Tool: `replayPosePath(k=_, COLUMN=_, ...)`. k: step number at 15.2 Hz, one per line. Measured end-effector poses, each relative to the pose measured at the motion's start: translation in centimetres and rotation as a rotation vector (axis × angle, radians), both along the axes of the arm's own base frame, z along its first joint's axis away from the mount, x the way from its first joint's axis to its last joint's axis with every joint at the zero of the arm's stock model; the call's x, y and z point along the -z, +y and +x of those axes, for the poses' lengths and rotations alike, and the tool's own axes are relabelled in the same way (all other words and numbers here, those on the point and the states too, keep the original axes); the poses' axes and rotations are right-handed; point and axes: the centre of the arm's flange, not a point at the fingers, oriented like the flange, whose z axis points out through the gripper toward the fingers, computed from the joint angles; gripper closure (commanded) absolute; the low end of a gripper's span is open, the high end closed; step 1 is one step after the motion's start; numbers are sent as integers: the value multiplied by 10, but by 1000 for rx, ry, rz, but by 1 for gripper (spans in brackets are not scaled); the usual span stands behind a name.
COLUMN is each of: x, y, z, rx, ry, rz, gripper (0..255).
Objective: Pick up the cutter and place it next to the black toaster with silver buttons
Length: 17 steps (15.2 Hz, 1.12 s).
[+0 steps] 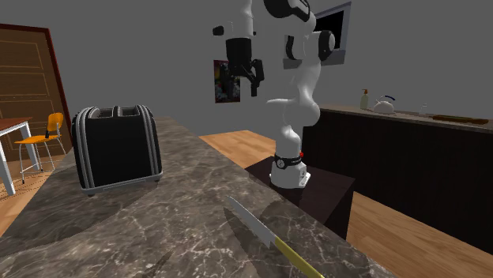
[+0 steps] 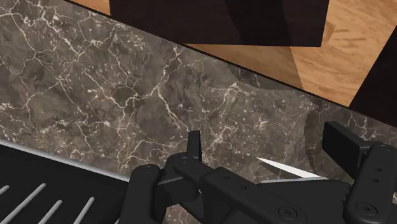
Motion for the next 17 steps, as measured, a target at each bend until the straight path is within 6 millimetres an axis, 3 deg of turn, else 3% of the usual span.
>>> replayPosePath(k=3, x=7, y=4, z=12, rx=-45, ry=-2, rz=0, gripper=0)
replayPosePath(k=7, x=34, y=21, z=51, rx=-187, ry=-11, rz=1, gripper=0)
replayPosePath(k=17, x=103, y=88, z=132, rx=-566, ry=-37, rz=3, gripper=0)
